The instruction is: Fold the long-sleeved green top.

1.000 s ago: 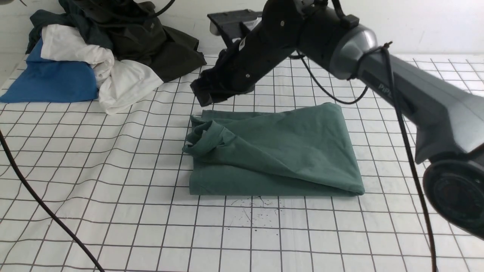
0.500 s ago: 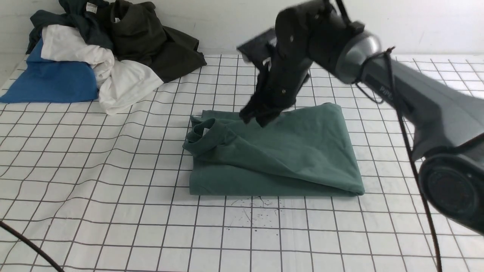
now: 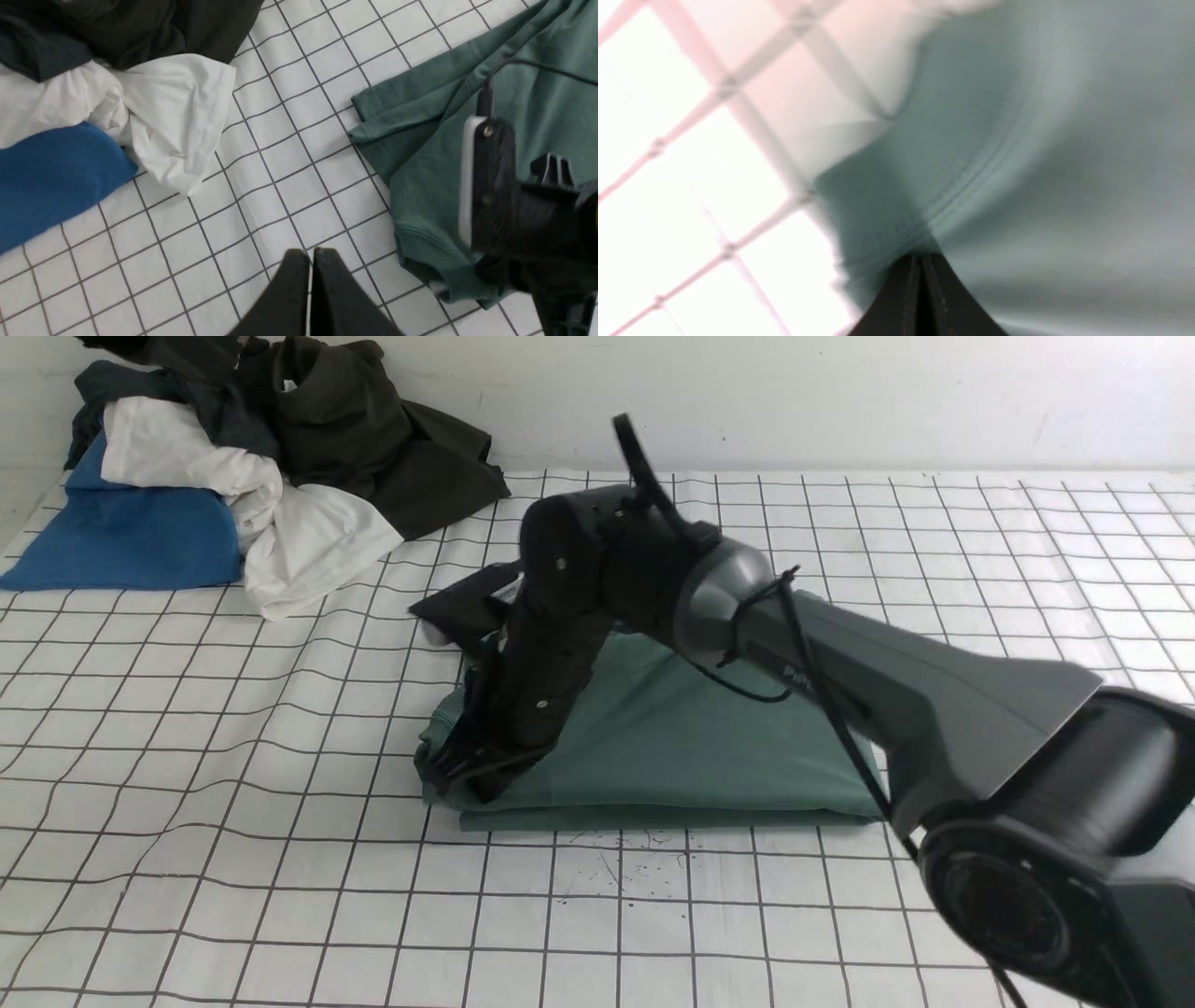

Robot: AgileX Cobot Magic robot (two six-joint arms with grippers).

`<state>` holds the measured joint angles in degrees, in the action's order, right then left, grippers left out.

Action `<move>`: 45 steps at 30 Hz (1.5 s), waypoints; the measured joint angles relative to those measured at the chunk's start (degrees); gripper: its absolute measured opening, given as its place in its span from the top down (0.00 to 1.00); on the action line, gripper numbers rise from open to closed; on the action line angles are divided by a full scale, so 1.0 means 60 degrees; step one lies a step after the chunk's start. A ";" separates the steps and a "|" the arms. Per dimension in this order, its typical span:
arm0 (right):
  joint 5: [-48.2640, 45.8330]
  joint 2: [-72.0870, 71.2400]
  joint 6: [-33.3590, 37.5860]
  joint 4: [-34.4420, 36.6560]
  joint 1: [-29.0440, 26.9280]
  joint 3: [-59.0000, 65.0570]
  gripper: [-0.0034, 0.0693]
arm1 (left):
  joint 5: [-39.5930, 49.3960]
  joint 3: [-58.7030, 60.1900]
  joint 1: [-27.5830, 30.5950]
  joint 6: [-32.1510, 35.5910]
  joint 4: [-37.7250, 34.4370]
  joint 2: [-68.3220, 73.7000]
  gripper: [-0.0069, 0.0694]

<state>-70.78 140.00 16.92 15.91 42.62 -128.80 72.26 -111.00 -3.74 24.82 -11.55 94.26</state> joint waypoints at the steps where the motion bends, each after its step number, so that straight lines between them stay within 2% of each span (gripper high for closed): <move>1: -0.0009 -0.0051 -0.0009 -0.0102 0.0084 0.0008 0.97 | -0.0015 0.0108 0.0000 0.0001 0.0000 -0.0259 0.92; 7: -0.0091 -0.1181 -0.0213 -0.0442 0.0036 0.0109 0.97 | -0.0015 0.1025 0.0000 -0.0266 0.0114 -0.1884 0.92; 13: -0.0082 -0.4241 -0.0241 -0.1203 -0.0206 0.1067 0.97 | -0.0188 0.4395 0.0000 -0.1021 0.0840 -0.4727 0.92; 14: -0.0095 -0.5261 -0.0241 -0.1341 -0.0315 0.1733 0.97 | -0.0699 0.5639 0.0000 -0.1238 0.0969 -0.5614 0.92; 15: -0.0095 -0.5261 -0.0241 -0.1341 -0.0315 0.1733 0.97 | -0.0770 0.5950 0.0000 -0.1262 0.0977 -0.5835 0.92; 17: -0.0103 -0.6833 -0.0241 -0.1410 -0.0501 0.3252 0.97 | -0.1593 0.7945 0.0000 -0.1536 0.1000 -0.7312 0.92; 18: -0.0084 -0.7063 -0.0241 -0.1425 -0.0511 0.3379 0.97 | -0.1709 0.8095 0.0000 -0.1552 0.0999 -0.7424 0.92; 19: 0.0193 -0.8000 -0.0241 -0.1443 -0.0583 0.4623 0.97 | -0.2142 0.9393 0.0000 -0.1695 0.1032 -0.8407 0.92; 20: 0.0314 -0.8243 -0.0241 -0.1456 -0.0591 0.4908 0.97 | -0.2232 0.9530 0.0000 -0.1715 0.1033 -0.8516 0.92; 23: 0.1374 -0.9866 -0.0241 -0.1461 -0.0622 0.6670 0.97 | -0.2654 1.1122 0.0000 -0.1903 0.1033 -0.9767 0.92; 26: 0.3188 -1.2152 -0.0241 -0.1301 -0.0622 0.9143 0.97 | -0.3107 1.2724 0.0000 -0.2045 0.1024 -1.1085 0.92; 35: 0.6317 -1.6948 -0.0305 -0.1222 -0.0622 1.3474 0.97 | -0.4526 1.4337 0.0000 -0.2046 0.0852 -1.3631 0.92; 39: 0.7169 -1.8735 -0.0305 -0.1222 -0.0622 1.4522 0.97 | -0.4934 1.4526 0.0000 -0.2046 0.0666 -1.4471 0.92; 45: 0.7667 -2.0430 -0.0305 -0.1222 -0.0622 1.5025 0.97 | -0.5015 1.4550 0.0000 -0.2046 0.0627 -1.4967 0.92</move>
<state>-24.78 17.42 15.09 8.58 38.89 -38.65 42.17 -23.71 -3.74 12.54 -7.79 4.46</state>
